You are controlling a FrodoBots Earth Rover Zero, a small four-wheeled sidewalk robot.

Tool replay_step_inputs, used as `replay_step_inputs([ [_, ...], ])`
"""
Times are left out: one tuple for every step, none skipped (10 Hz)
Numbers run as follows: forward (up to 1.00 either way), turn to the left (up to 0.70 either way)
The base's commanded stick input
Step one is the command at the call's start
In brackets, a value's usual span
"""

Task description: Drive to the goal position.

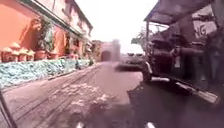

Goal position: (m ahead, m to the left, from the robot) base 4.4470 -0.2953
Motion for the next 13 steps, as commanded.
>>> replay_step_inputs([
  [0.70, 0.01],
  [0.70, 0.01],
  [0.70, 0.01],
  [0.70, 0.01],
  [0.70, 0.01],
  [0.70, 0.01],
  [0.70, 0.01],
  [0.70, 0.01],
  [0.70, 0.01],
  [0.70, 0.01],
  [0.70, 0.01],
  [0.70, 0.01],
  [0.70, 0.01],
])
